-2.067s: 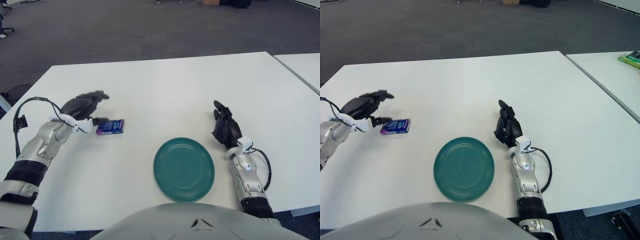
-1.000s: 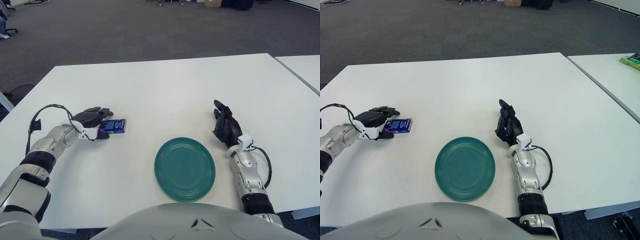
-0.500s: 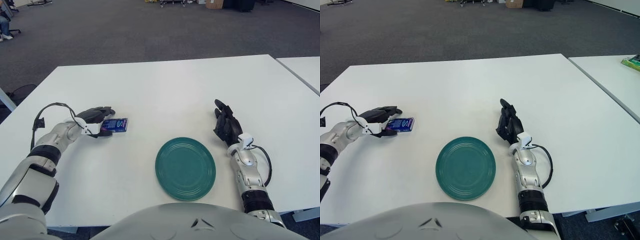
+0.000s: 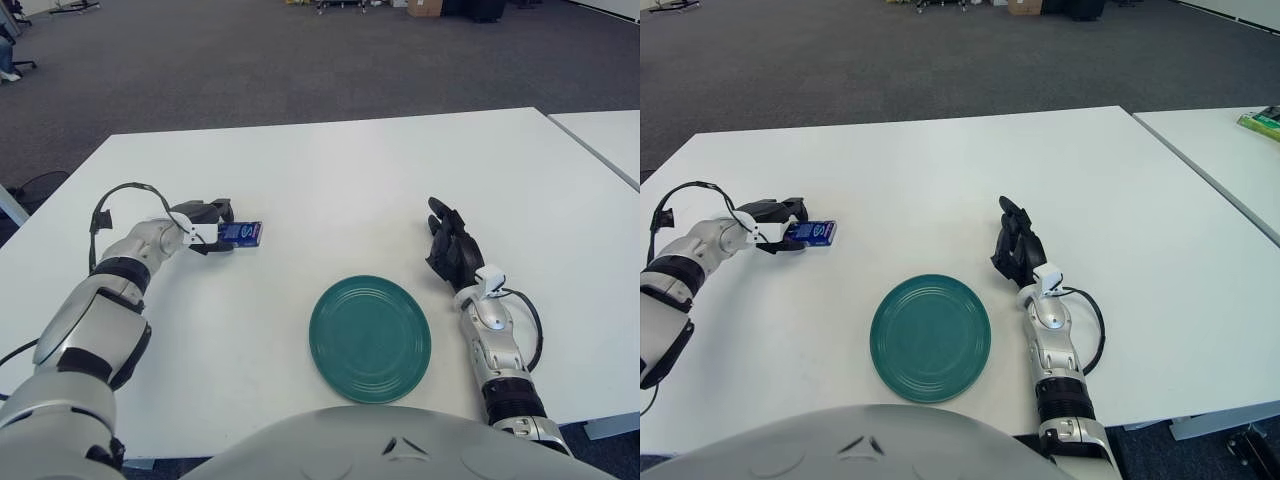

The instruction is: Put the gum into the plate.

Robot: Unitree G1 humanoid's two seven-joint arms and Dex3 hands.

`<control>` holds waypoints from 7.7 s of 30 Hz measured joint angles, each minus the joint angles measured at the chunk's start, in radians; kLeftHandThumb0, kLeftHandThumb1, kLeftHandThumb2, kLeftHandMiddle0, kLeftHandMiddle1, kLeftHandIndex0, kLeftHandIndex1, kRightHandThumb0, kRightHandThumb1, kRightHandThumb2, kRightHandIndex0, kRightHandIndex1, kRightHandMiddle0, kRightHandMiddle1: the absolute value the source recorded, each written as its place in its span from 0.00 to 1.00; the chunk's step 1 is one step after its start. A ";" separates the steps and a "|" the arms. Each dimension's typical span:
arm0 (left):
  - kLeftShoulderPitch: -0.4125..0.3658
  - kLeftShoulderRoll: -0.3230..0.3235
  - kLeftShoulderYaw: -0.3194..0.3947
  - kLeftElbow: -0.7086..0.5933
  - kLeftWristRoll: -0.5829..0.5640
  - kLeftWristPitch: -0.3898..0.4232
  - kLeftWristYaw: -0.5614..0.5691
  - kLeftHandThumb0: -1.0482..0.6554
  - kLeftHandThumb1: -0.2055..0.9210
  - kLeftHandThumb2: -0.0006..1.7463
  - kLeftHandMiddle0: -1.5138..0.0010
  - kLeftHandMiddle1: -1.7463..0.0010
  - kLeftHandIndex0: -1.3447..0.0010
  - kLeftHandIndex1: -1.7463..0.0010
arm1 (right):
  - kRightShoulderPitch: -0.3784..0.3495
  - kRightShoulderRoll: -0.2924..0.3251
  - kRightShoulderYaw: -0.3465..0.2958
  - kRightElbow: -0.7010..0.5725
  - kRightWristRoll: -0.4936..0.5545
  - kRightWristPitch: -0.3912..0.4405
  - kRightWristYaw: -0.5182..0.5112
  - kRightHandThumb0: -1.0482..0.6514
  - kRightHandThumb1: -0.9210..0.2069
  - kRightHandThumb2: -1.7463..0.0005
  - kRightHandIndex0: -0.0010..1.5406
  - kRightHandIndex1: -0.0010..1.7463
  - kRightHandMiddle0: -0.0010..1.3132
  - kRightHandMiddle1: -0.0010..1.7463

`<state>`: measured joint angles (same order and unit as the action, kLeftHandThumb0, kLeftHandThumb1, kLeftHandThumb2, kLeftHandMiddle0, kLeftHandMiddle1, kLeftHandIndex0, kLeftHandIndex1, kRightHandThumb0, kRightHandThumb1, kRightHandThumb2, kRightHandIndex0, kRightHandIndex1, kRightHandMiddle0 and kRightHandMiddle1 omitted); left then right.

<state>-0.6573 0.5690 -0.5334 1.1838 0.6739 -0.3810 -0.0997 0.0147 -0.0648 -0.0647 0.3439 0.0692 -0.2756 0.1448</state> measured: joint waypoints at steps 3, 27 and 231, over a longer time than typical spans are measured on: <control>-0.003 -0.013 0.000 -0.002 0.000 0.010 0.013 0.35 0.60 0.63 0.52 0.00 0.63 0.00 | 0.000 0.000 -0.002 0.000 0.002 -0.002 0.002 0.25 0.00 0.48 0.09 0.00 0.00 0.21; 0.004 -0.033 -0.011 -0.144 -0.050 0.041 -0.154 0.35 0.56 0.68 0.40 0.00 0.61 0.00 | 0.002 0.015 -0.007 0.001 0.004 -0.011 -0.001 0.26 0.00 0.47 0.11 0.01 0.00 0.23; 1.189 -0.717 0.397 -1.571 -0.915 0.468 0.267 0.00 1.00 0.58 1.00 1.00 1.00 1.00 | 0.053 0.035 0.051 -0.093 -0.015 0.060 -0.067 0.27 0.00 0.46 0.09 0.00 0.00 0.24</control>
<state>0.5317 -0.1484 -0.1363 -0.3869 -0.2411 0.0874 0.1673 0.0674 -0.0302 -0.0134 0.2505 0.0546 -0.2158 0.0779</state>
